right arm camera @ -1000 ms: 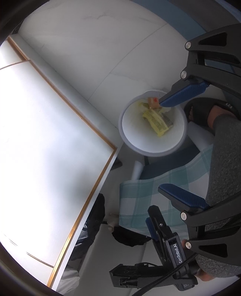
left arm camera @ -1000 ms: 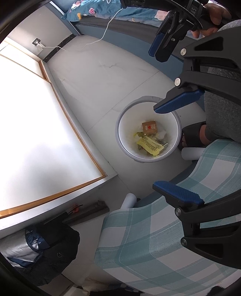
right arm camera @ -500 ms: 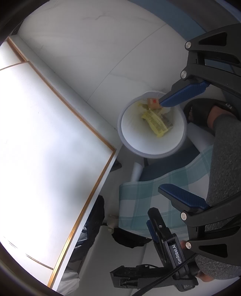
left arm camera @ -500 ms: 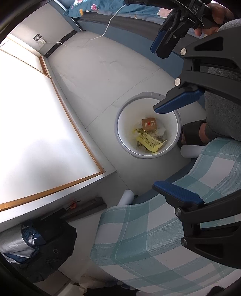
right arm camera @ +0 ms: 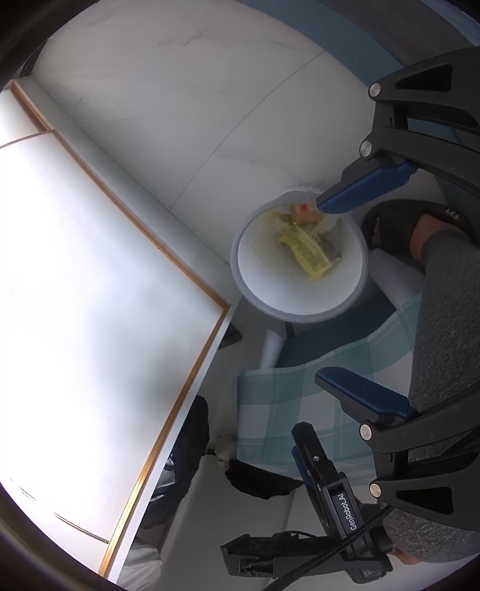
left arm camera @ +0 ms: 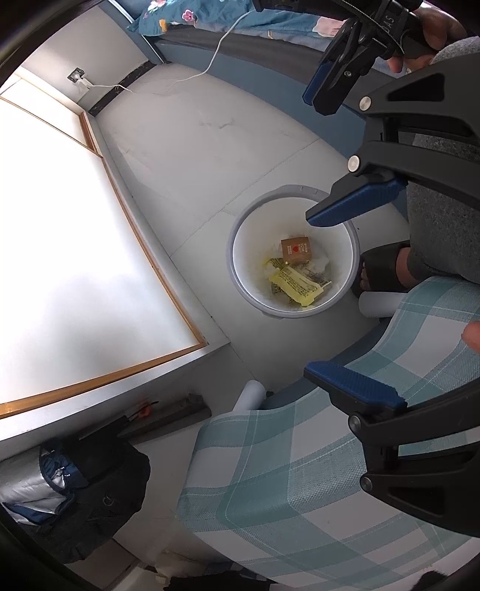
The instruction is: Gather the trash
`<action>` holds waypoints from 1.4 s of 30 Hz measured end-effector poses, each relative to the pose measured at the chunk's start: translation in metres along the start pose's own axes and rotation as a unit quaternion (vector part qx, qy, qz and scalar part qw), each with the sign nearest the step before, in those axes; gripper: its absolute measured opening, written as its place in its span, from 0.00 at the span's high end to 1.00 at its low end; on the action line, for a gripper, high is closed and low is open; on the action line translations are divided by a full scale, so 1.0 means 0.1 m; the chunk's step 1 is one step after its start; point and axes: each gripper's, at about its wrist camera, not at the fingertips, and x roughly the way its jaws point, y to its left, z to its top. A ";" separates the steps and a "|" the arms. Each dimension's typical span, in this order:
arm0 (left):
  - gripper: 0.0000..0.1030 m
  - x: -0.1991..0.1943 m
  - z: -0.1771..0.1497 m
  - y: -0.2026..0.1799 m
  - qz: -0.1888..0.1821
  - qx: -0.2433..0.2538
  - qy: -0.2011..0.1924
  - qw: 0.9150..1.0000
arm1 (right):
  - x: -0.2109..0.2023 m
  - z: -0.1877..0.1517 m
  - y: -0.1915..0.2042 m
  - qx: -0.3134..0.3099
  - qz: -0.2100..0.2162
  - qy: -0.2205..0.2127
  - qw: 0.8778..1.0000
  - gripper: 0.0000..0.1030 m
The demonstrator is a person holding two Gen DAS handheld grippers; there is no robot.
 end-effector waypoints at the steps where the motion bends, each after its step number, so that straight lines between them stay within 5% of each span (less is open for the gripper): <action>1: 0.30 0.00 0.00 0.00 0.000 0.001 -0.001 1.000 | 0.00 0.00 0.00 -0.001 -0.001 0.000 1.000 0.17; 42: 0.30 0.01 -0.01 0.00 -0.006 0.002 -0.001 1.000 | 0.02 0.01 0.02 -0.003 -0.004 0.001 1.000 0.17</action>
